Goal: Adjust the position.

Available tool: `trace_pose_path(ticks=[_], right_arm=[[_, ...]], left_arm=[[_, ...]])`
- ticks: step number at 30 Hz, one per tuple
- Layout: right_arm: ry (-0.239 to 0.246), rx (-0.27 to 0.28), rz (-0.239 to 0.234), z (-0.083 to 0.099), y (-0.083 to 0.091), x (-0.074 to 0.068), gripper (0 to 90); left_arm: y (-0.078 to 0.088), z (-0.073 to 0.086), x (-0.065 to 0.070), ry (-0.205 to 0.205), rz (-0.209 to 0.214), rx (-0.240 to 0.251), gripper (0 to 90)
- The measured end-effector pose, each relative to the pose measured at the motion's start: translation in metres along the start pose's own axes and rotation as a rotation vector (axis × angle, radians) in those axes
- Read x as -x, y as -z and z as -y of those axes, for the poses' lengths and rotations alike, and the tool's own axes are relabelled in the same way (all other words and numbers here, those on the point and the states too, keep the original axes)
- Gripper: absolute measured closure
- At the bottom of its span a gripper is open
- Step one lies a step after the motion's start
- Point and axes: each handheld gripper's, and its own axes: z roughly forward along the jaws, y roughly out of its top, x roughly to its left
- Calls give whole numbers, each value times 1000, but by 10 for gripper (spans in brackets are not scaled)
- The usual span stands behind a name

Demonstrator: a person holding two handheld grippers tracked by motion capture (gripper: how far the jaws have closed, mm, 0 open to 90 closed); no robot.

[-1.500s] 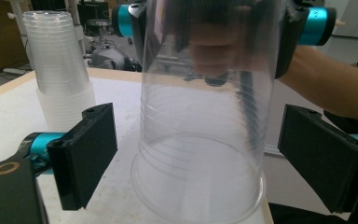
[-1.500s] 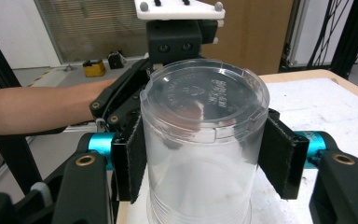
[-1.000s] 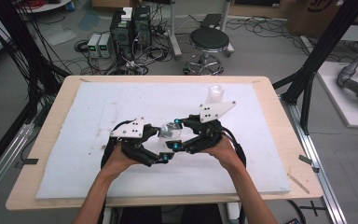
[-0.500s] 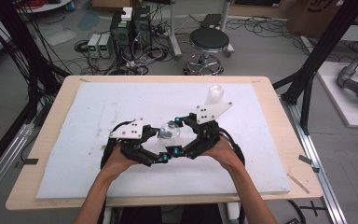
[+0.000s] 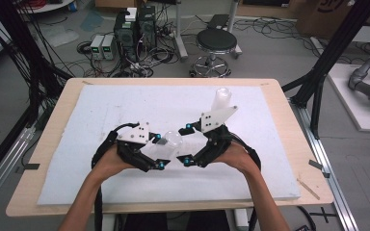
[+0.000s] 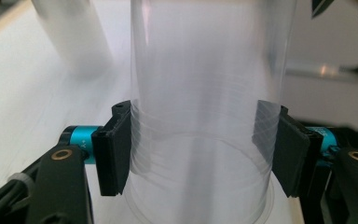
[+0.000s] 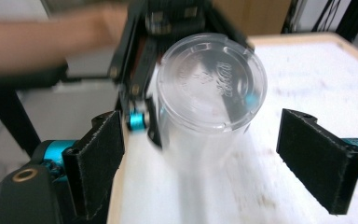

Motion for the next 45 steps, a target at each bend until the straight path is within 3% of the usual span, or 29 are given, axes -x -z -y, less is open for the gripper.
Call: trace_pose_path(ticks=[7, 13, 16, 23, 38, 45], right_arm=[[63, -163, 12, -5, -6, -7, 147], [91, -321, 25, -9, -15, -10, 148], [98, -380, 34, -11, -18, -11, 148], [108, -423, 33, -15, -22, -11, 149], [120, -441, 16, -22, -34, -9, 156], [117, -439, 14, -23, -35, -10, 178]], left_arm=[[4, -14, -2, -38, 28, -282, 317], [5, -23, -3, -57, 31, -436, 318], [5, -25, -2, -68, 51, -473, 319], [2, -26, -2, -72, 56, -509, 322], [-13, -34, 1, -105, 84, -529, 326], [-14, -33, 1, -97, 94, -527, 327]])
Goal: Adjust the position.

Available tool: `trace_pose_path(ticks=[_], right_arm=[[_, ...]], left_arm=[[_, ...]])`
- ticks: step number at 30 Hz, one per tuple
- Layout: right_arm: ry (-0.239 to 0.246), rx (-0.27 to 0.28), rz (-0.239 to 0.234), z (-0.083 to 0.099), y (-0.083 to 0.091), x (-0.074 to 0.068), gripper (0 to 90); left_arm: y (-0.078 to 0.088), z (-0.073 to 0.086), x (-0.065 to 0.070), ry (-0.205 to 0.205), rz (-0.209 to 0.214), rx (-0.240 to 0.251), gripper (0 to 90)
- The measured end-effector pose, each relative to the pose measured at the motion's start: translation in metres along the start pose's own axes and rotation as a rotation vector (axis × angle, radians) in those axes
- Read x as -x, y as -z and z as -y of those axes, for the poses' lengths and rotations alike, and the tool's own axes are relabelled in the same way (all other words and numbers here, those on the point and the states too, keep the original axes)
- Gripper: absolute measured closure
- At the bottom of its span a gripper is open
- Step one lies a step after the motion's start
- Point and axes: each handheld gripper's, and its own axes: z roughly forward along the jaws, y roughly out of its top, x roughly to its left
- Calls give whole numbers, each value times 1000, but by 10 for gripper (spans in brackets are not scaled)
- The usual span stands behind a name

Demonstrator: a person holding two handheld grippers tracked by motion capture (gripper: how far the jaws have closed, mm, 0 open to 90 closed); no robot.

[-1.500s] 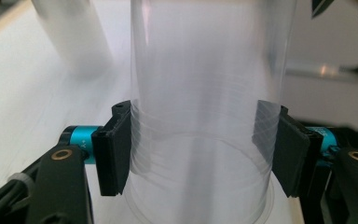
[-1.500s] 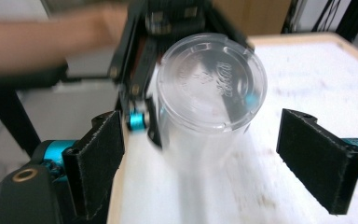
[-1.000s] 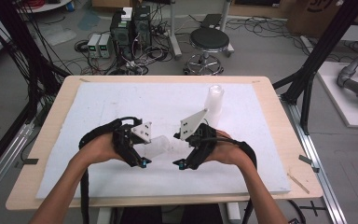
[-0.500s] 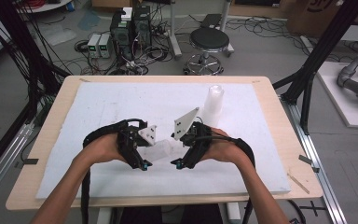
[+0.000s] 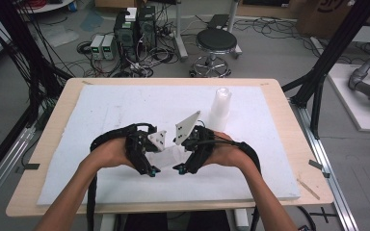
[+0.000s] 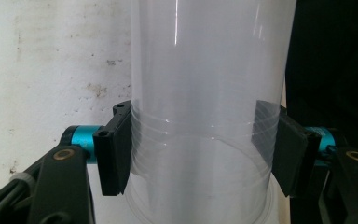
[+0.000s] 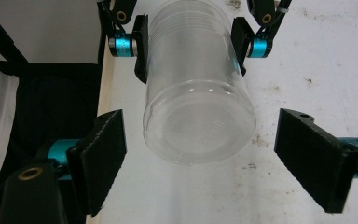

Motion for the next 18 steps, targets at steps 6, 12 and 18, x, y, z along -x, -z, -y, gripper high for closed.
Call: trace_pose_path(ticks=[6, 12, 18], right_arm=[[3, 8, -6, -1, -2, 1, 222], [17, 2, -8, -4, -5, 1, 342], [25, -2, -8, -4, -6, 0, 414]], left_arm=[[-1, 0, 0, -4, 6, -3, 329], [-1, 0, 1, 1, 7, 1, 330], [-1, 2, -1, 1, 3, -7, 330]])
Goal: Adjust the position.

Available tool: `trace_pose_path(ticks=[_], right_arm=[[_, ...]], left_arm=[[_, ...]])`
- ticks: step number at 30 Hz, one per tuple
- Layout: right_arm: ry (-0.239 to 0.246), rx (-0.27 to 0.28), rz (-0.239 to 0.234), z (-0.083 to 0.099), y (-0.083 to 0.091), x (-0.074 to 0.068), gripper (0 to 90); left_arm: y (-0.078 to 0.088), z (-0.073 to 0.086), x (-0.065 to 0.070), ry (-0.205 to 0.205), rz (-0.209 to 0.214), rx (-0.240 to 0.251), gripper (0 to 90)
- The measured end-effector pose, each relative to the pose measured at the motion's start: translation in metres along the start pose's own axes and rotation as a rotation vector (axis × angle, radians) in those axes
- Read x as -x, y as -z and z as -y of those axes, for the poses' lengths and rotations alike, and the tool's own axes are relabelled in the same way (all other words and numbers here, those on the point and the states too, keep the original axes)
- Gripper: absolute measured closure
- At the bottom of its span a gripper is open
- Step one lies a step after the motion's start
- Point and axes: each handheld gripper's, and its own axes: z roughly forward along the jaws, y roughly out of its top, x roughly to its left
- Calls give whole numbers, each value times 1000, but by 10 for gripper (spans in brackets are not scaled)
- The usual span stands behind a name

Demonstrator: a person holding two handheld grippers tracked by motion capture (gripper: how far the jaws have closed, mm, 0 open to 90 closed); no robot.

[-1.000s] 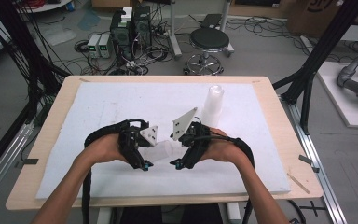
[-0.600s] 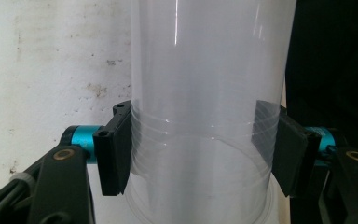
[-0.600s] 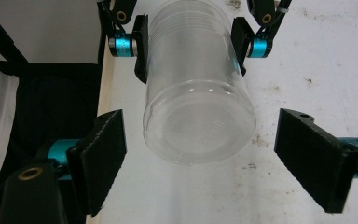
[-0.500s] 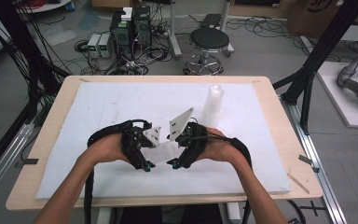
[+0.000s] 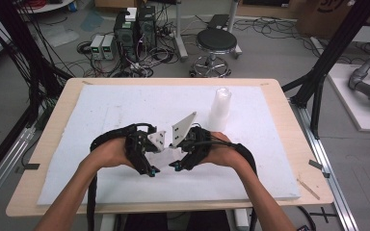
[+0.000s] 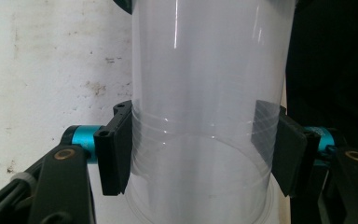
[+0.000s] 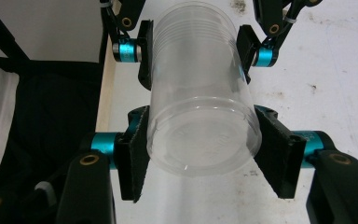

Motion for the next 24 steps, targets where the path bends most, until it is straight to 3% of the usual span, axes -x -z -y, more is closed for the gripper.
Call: trace_pose_path(ticks=[8, 10, 12, 14, 16, 21, 24], right_arm=[[0, 1, -9, 2, -1, 0, 420], [-3, 1, -2, 2, 0, 0, 421], [-8, 6, -9, 3, 0, 0, 422], [-6, 4, -13, 4, 0, -1, 422], [-8, 7, -15, 5, 0, -1, 422], [-15, 11, -10, 6, 0, 1, 423], [-21, 24, 1, 8, 2, 0, 423]], left_arm=[[-1, 1, 0, 2, -1, 7, 318], [-3, 2, -1, 40, 2, 10, 233], [-1, 5, -5, 79, 50, 58, 81], [1, 8, -6, 96, 80, 99, 64], [2, 10, -6, 86, 68, 100, 64], [4, 14, -6, 104, 53, 135, 65], [8, 22, -6, 126, 42, 201, 64]])
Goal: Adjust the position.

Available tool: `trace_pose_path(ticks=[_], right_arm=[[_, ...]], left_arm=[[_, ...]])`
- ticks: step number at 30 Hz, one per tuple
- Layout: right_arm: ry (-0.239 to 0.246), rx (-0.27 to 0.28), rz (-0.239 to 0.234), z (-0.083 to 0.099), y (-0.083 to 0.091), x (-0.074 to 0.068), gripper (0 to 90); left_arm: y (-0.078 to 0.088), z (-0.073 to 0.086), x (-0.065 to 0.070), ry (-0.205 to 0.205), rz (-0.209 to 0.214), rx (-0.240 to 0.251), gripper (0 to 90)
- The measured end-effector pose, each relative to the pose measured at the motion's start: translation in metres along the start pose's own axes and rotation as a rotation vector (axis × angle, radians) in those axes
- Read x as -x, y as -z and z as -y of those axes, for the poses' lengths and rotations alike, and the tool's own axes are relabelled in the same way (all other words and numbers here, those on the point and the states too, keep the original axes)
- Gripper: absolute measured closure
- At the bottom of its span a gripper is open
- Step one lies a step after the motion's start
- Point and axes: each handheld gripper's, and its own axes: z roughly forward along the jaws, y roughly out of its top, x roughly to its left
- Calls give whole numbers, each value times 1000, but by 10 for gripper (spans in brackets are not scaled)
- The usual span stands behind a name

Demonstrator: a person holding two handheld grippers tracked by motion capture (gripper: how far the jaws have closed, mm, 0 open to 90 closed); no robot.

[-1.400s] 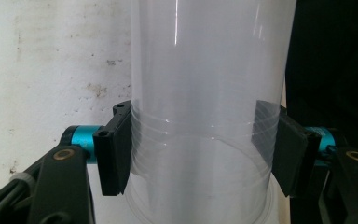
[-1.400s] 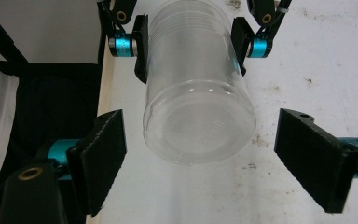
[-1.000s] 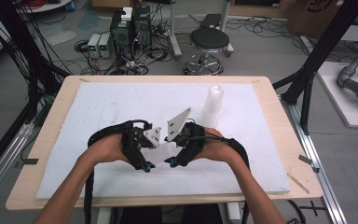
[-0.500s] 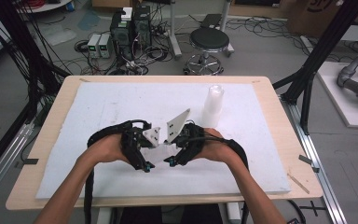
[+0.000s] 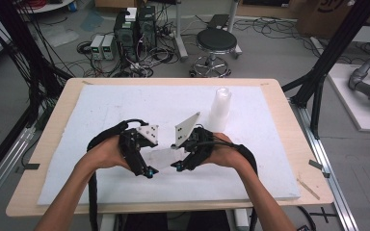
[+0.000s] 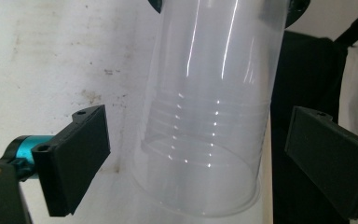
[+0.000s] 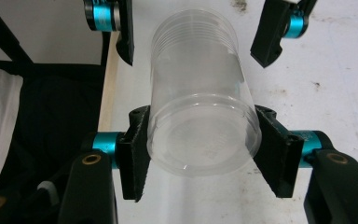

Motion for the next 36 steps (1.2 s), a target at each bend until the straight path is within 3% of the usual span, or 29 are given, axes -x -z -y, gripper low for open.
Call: trace_pose_path(ticks=[2, 5, 8, 12, 16, 25, 29, 36], right_arm=[[-13, 28, 4, 4, 4, 0, 424], [-37, 118, 17, 14, 12, 1, 424], [-54, 205, 29, 25, 17, 0, 424], [-82, 323, 58, 40, 22, -2, 424], [-102, 438, 59, 54, 21, -5, 423], [-115, 606, 7, 78, 9, -9, 423], [-112, 669, -14, 84, 8, -8, 423], [-117, 680, -19, 86, 7, -7, 423]], left_arm=[[6, 9, 1, 20, -27, 102, 65], [15, 25, 3, 36, -60, 300, 64], [19, 40, 7, 41, -92, 446, 64], [20, 56, 9, 53, -91, 610, 64], [14, 68, 11, 67, -96, 681, 64], [-1, 82, 12, 79, -52, 817, 64], [-7, 84, 13, 85, -49, 830, 64], [-14, 78, 14, 78, -29, 829, 64]])
